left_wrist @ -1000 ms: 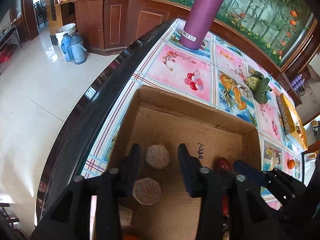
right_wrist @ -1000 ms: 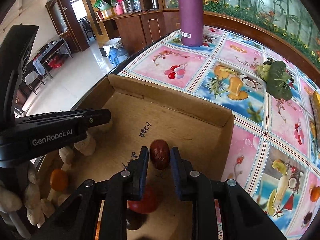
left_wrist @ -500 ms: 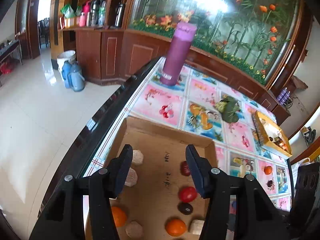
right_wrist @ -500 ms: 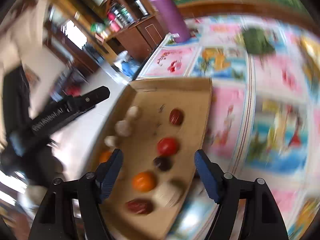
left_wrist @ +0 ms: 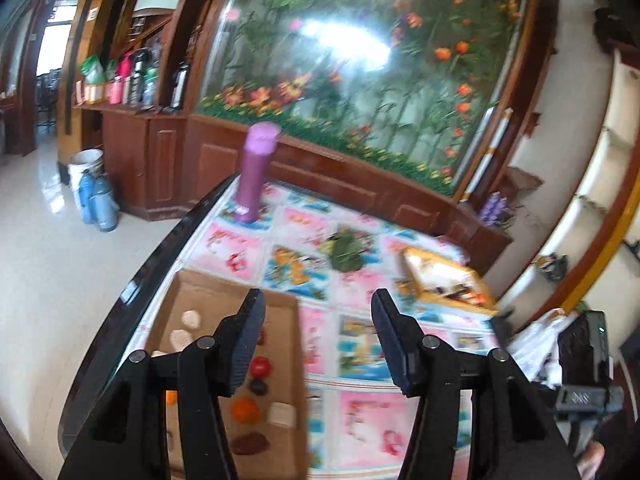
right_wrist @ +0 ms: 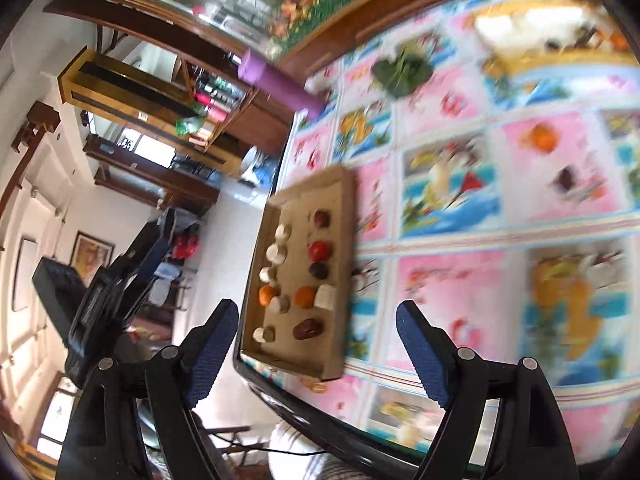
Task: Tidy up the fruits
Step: 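Withdraw both grippers and move them back over the orange and date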
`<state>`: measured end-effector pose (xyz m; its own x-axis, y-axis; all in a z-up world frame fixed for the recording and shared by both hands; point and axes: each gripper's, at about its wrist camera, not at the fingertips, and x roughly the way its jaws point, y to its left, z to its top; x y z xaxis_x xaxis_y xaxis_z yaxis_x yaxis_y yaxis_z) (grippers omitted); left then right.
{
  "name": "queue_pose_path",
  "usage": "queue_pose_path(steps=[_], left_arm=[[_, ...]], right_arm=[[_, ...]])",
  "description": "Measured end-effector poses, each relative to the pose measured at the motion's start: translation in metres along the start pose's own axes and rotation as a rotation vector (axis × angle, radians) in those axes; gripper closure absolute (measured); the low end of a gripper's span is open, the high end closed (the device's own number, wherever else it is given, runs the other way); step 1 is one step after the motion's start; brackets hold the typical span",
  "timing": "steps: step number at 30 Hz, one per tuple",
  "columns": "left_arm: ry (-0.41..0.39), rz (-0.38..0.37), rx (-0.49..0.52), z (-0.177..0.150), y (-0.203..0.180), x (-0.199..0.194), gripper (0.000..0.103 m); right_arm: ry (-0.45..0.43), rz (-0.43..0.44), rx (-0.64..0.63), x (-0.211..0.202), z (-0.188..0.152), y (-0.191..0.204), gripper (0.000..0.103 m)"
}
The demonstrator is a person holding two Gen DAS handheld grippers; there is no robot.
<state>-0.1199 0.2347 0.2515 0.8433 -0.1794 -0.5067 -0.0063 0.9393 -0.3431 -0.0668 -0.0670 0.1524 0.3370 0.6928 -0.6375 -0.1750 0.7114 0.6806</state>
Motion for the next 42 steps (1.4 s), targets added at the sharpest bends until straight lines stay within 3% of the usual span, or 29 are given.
queue_pose_path(steps=[5,8,14,17,22,24,25,27,30,35,42], left_arm=[[-0.060,-0.091,0.052,0.037,-0.034,-0.073,0.049],[-0.097,-0.061,0.092,0.070,-0.042,-0.113,0.049],[-0.277,0.304,0.193,0.141,-0.020,-0.201,0.044],[-0.397,0.560,0.197,0.175,0.005,-0.238,0.044],[-0.539,1.075,0.177,0.219,0.058,-0.279,0.044],[-0.550,1.193,0.150,0.224,0.078,-0.287,0.044],[-0.556,1.218,0.131,0.222,0.087,-0.288,0.044],[-0.543,1.181,0.115,0.210,0.098,-0.281,0.044],[-0.479,1.014,0.111,0.179,0.102,-0.255,0.043],[-0.350,0.686,0.099,0.115,0.097,-0.185,0.034],[-0.084,0.245,0.099,0.024,0.026,-0.003,0.034]], right_arm=[[-0.137,-0.158,-0.077,-0.113,0.014,0.016,0.018],[-0.207,-0.342,-0.107,-0.186,0.031,0.022,0.018],[-0.404,-0.802,-0.140,-0.344,0.064,0.052,0.018],[-0.526,-1.032,-0.136,-0.419,0.075,0.072,0.018],[-0.779,-1.481,-0.101,-0.519,0.087,0.120,0.018],[-0.856,-1.704,-0.083,-0.537,0.088,0.135,0.016],[-0.879,-1.806,-0.085,-0.538,0.090,0.139,0.015],[-0.901,-1.889,-0.103,-0.534,0.090,0.141,0.009],[-0.832,-1.737,-0.179,-0.493,0.093,0.121,0.008],[-0.632,-1.340,-0.270,-0.383,0.089,0.044,0.008],[-0.380,-0.872,-0.278,-0.206,0.056,-0.072,0.008]])
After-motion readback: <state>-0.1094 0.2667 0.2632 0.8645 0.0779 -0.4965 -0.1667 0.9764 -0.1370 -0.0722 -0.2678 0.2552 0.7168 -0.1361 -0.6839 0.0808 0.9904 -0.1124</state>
